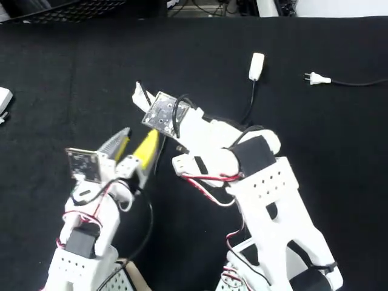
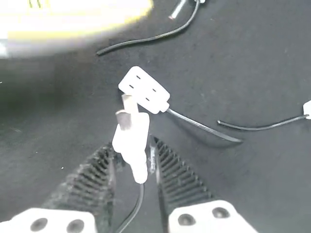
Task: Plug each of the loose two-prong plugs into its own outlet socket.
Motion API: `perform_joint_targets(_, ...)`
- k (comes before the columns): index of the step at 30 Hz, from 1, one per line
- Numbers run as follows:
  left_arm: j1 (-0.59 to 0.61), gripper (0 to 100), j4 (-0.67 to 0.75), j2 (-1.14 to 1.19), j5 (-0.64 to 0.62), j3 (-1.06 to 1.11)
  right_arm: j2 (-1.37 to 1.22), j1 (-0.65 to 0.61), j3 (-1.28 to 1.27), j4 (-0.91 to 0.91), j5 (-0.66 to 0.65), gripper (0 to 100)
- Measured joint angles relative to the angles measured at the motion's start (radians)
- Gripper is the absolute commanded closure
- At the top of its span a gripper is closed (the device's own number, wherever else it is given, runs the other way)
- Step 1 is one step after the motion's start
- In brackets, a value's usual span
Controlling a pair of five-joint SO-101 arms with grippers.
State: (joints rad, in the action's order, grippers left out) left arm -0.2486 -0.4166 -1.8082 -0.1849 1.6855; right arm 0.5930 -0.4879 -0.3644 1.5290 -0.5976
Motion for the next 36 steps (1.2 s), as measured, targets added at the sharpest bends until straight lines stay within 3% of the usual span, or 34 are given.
perform_joint_targets(6, -0.095, 78, 0.002, -0.002, 0.084, -0.006, 0.0, -0.009, 0.0, 0.0, 0.029, 98.7)
perform_joint_targets(16, -0.034, 78, 0.186, -0.002, 0.092, -0.003, 0.0, -0.009, -0.061, 0.029, 0.029, 98.7)
perform_joint_targets(36, -0.15, 78, 0.178, -0.002, 0.094, -0.002, 0.0, -0.009, -0.138, -0.169, 0.037, 98.7)
